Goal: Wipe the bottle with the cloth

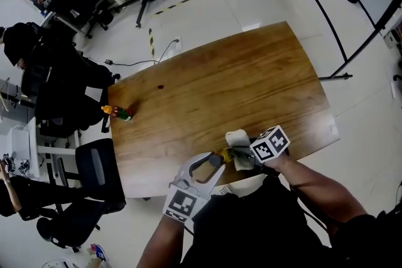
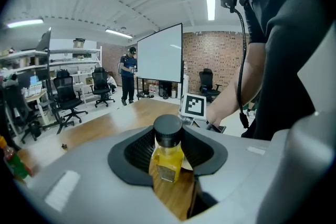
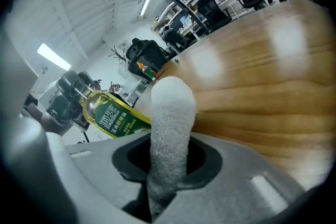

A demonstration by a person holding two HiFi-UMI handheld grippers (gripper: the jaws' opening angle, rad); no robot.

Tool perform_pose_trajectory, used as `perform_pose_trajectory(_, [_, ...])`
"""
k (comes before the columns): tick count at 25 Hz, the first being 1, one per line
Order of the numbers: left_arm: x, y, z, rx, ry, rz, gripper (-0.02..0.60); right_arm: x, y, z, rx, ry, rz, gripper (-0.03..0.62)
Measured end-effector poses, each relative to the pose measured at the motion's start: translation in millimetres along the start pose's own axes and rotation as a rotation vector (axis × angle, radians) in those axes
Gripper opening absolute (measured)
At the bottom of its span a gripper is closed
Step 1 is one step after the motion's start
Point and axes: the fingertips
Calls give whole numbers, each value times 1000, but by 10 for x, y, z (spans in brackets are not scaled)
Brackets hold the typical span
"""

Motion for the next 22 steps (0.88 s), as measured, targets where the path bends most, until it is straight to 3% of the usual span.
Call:
perform_pose_trajectory(3, [-32,-3,-27,2,39,8,173,-29,-33,52,-50,-7,-26,72])
perform_pose_trajectory(6, [-62,3,-124,10,97,11,173,-1,60,-4,-47,2,10,72])
perform_pose_trajectory(9, [-40,-19,-221,13,143,13,173,-69,291,-289,20,65,63,74])
perform_pose_trajectory(13, [64,-95,-323,-21,204,10,173,-256,497,-822,122,226,80,74])
perform_pose_trajectory(16, [110,-150,-352,-38,203,14,173,-240,462,-1034,132,299,87,73])
perform_pose_trajectory(22, [133,-212,-282,-53,175,-4,173,-134,262,-1157,125,344,67,73])
Point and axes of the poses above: the fingertips, and each gripper's own axes: y backward along the fingers, z to its right, x out of its top, and after that the axes turned 15 degrees about -z, right-handed
